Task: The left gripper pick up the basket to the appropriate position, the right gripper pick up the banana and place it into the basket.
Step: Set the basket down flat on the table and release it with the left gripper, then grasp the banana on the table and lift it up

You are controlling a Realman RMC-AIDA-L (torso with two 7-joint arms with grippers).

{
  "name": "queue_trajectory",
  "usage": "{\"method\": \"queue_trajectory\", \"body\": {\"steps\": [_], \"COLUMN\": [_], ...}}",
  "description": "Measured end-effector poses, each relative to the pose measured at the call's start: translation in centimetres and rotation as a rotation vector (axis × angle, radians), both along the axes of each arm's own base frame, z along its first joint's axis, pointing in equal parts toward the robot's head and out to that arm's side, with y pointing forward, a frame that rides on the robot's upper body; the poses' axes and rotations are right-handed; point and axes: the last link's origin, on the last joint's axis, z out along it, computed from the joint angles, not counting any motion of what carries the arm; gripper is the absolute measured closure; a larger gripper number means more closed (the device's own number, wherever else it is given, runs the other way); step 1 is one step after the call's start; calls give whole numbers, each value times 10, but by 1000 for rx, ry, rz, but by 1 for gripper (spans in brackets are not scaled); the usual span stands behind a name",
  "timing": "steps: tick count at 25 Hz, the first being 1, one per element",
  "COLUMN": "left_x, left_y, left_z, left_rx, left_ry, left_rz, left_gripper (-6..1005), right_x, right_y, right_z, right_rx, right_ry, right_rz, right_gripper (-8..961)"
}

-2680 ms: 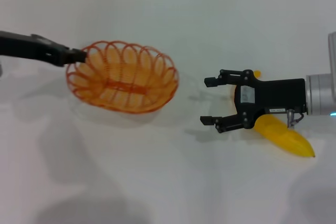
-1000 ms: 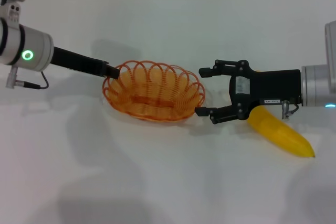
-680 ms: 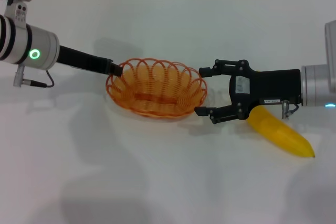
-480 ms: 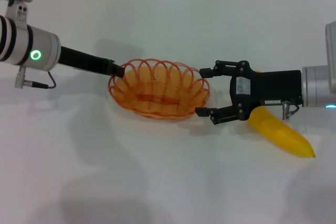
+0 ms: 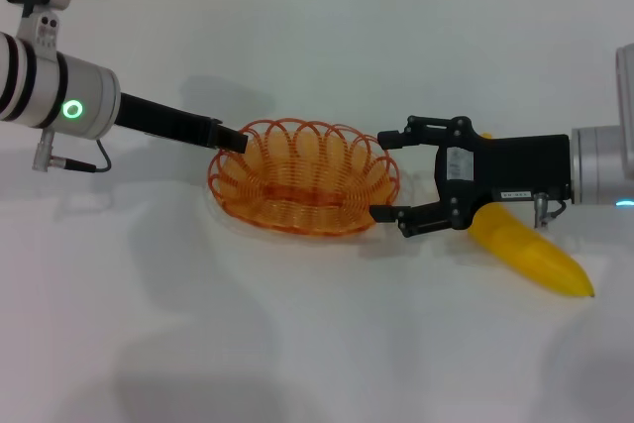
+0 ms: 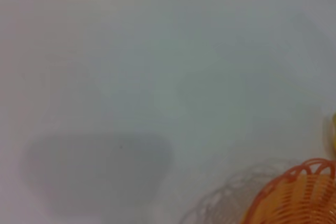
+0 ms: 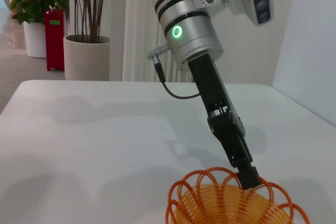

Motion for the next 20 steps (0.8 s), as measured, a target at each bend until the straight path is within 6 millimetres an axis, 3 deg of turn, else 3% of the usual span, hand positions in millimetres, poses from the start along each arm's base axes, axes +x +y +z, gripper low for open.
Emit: {"method": "queue_trajectory", "body": {"steps": [5,11,15,20], "left_x": [1,1,-9,-44], "left_y": [3,2,-20,-59], "left_z": [6,31,52,62], "left_rx": [21,81,117,167], "left_ry": [4,-62,-170,-236], "left_rz": [-27,-118,-245,-364], "left_gripper": [790,521,351,166], "right_x": [1,7,9,11], "right_y": [-1,-4,-3,-2], "right_z": [0,4,8,11], "right_rx": [-2,18,42,67], "right_ry": [2,9,24,44], "right_rz": [-1,-26,-42,-62], "right_gripper": [59,59,59,59]}}
